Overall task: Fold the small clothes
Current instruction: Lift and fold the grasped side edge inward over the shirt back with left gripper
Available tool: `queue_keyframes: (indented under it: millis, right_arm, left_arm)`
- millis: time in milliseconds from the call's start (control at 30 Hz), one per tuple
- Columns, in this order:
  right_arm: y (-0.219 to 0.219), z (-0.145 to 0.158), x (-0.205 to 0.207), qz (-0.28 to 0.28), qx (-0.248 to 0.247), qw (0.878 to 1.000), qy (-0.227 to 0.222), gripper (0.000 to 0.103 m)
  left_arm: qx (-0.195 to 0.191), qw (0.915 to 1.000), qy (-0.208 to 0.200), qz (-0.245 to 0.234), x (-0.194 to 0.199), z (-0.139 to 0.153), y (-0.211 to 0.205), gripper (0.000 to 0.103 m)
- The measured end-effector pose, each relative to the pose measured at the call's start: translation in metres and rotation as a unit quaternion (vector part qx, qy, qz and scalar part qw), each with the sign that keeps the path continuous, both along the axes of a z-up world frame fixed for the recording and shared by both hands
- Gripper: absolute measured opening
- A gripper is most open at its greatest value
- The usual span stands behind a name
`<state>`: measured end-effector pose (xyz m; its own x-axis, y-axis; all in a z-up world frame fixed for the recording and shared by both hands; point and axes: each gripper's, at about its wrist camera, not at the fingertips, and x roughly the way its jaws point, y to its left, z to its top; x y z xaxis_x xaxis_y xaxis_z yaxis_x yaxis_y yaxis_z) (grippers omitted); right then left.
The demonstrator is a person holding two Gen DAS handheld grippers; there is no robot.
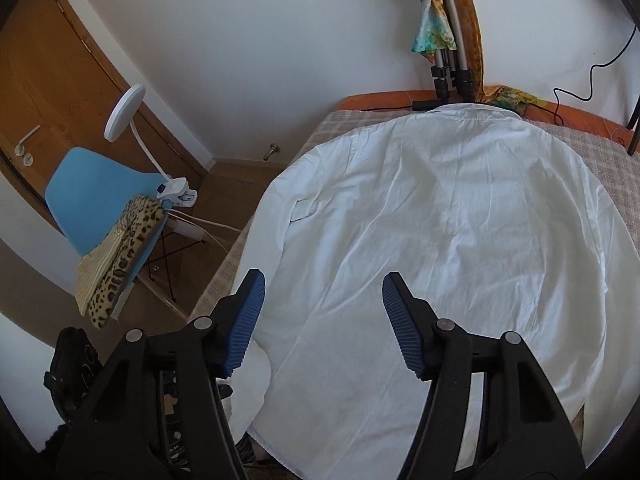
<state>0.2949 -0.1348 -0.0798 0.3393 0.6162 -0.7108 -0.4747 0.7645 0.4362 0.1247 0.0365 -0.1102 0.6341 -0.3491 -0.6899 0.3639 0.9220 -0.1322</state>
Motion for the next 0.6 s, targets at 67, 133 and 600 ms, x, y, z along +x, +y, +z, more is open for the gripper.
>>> queue_keyframes:
  millis: [67, 133, 600]
  right_arm:
    - [0.017, -0.012, 0.015, 0.009, 0.003, 1.0, 0.02, 0.064]
    - [0.033, -0.026, 0.029, 0.021, 0.007, 0.999, 0.041, 0.064]
    - [0.074, -0.094, 0.072, 0.019, -0.135, 0.99, 0.036, 0.062]
  left_arm:
    - [0.018, 0.9998, -0.001, -0.012, -0.005, -0.004, -0.008, 0.007]
    - [0.037, 0.999, -0.004, -0.026, -0.01, -0.008, -0.016, 0.007]
    - [-0.075, 0.9924, 0.08, 0.055, -0.033, -0.027, 0.046, 0.04]
